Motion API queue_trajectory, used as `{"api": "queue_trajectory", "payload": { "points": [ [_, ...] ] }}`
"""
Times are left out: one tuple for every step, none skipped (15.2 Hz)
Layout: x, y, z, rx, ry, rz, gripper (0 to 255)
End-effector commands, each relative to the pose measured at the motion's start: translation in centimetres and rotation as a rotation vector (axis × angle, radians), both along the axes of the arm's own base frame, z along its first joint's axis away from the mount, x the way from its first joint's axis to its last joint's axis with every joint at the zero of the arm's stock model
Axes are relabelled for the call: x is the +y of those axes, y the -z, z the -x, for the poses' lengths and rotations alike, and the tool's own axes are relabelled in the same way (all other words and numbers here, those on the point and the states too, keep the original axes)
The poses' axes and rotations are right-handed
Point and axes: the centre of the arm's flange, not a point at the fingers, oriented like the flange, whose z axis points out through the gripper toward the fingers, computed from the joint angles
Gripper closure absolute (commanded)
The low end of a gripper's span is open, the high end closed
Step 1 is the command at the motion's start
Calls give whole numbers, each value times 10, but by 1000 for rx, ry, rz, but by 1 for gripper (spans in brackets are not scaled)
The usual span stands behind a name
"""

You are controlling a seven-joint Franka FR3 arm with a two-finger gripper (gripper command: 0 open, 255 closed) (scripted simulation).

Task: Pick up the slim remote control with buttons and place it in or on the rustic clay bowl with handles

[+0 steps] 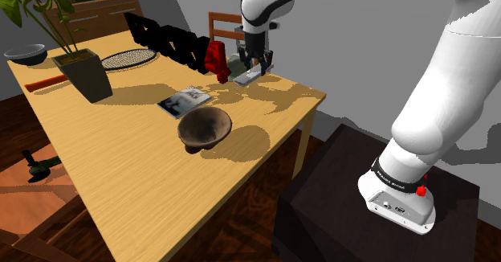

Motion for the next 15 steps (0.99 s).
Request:
{"api": "queue_trajectory", "payload": {
  "points": [
    [0,-10,0,0,0,0,255],
    [0,-15,0,0,0,0,255],
    [0,-20,0,0,0,0,255],
    [0,-25,0,0,0,0,255],
    [0,-31,0,0,0,0,255],
    [0,-36,0,0,0,0,255],
    [0,-41,0,0,0,0,255],
    [0,-46,0,0,0,0,255],
    [0,-52,0,0,0,0,255],
    [0,-57,0,0,0,0,255],
    [0,-60,0,0,0,0,255],
    [13,-60,2,0,0,0,255],
    [26,-61,5,0,0,0,255],
    [39,-61,8,0,0,0,255],
    [51,-61,11,0,0,0,255]
  ]
}}
